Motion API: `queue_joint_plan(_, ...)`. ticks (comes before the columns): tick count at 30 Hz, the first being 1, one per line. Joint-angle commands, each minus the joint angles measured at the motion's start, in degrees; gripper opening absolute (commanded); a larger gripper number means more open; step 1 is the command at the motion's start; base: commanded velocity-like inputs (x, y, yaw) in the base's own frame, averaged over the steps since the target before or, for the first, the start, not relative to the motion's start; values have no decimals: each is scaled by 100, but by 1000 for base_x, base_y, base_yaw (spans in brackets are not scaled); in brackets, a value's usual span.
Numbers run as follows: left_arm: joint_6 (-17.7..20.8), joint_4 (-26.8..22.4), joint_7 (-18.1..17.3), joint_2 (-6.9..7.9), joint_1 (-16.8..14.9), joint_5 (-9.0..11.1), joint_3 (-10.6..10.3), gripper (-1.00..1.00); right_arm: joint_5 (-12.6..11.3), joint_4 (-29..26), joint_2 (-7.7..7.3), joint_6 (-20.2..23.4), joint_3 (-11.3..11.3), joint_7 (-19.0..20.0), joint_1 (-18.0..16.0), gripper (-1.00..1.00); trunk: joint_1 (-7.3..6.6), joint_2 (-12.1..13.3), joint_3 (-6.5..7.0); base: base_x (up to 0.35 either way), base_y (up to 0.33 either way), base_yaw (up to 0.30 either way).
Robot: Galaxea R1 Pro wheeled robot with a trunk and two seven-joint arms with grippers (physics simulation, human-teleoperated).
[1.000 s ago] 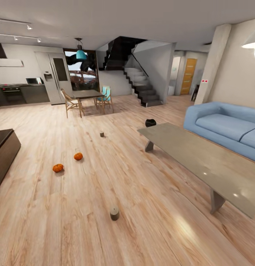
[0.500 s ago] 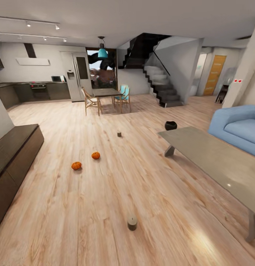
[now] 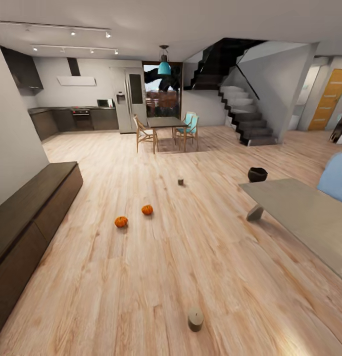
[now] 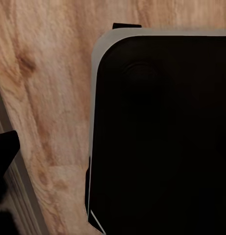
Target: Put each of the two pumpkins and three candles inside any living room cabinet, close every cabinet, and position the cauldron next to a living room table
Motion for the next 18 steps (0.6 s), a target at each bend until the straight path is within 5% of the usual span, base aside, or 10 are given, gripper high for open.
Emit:
queue_joint_plan(1, 0, 0, 0, 1, 0, -1, 0, 100, 0, 0, 1, 0, 0, -2, 0, 100, 0, 0, -4, 331, 0, 276)
queue_joint_plan(18, 0, 0, 0, 7, 0, -2, 0, 100, 0, 2, -9, -2, 0, 8, 0, 100, 0, 0, -68, 331, 0, 266)
